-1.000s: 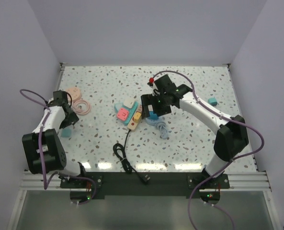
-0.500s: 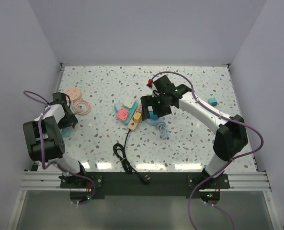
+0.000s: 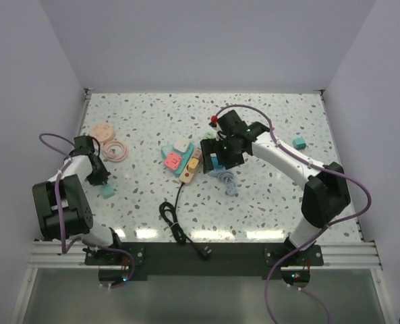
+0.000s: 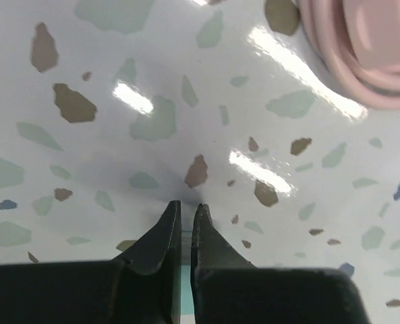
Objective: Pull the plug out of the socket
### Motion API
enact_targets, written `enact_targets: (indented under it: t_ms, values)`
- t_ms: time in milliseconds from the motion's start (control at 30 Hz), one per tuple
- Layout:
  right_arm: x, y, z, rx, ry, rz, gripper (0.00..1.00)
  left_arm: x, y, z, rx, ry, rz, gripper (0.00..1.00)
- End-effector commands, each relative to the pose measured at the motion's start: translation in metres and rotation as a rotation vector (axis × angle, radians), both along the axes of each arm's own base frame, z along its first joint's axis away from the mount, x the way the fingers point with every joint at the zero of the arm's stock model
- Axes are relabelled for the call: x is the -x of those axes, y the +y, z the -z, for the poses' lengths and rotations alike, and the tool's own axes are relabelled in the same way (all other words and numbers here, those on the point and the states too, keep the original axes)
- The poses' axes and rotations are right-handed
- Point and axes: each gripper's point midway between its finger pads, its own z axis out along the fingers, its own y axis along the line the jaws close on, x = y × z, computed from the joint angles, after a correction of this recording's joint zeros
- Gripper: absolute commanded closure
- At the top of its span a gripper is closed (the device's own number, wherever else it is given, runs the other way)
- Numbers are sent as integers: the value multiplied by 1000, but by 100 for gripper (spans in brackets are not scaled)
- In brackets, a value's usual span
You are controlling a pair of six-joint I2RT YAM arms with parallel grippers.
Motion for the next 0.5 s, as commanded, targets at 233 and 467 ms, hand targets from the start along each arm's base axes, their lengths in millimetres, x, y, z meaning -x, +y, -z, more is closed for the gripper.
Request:
enact_targets:
  t_ms: [233, 467]
  values:
    - [1, -10, -20, -23, -81, 71, 2, -22, -44, -49, 87, -156, 150, 100]
    - [1, -12, -20, -26, -103, 71, 2, -40, -70, -75, 187, -252, 232, 100]
